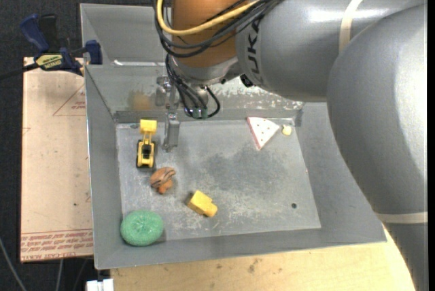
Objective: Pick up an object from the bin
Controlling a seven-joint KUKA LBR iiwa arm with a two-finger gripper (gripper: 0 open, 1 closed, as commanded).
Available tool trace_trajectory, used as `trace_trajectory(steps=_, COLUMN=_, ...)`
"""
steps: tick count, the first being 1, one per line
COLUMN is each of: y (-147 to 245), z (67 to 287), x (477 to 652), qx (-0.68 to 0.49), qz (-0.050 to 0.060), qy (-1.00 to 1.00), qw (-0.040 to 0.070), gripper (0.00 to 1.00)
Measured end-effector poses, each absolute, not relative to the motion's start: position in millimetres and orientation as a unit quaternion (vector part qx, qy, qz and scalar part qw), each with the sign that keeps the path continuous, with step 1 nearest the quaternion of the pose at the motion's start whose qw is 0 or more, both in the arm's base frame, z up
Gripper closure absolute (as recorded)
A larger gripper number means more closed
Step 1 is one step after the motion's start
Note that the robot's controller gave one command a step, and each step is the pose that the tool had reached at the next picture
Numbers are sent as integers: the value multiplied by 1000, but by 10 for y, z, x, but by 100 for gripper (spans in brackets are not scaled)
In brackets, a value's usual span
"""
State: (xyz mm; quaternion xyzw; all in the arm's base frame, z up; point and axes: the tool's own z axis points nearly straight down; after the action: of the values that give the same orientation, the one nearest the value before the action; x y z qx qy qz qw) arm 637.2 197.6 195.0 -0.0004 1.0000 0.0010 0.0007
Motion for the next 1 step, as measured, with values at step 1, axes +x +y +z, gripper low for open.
trace_trajectory(steps=1, y=1987, z=1476, x=6398, qx=-78, qz=1, qy=997, qw=2, gripper=0)
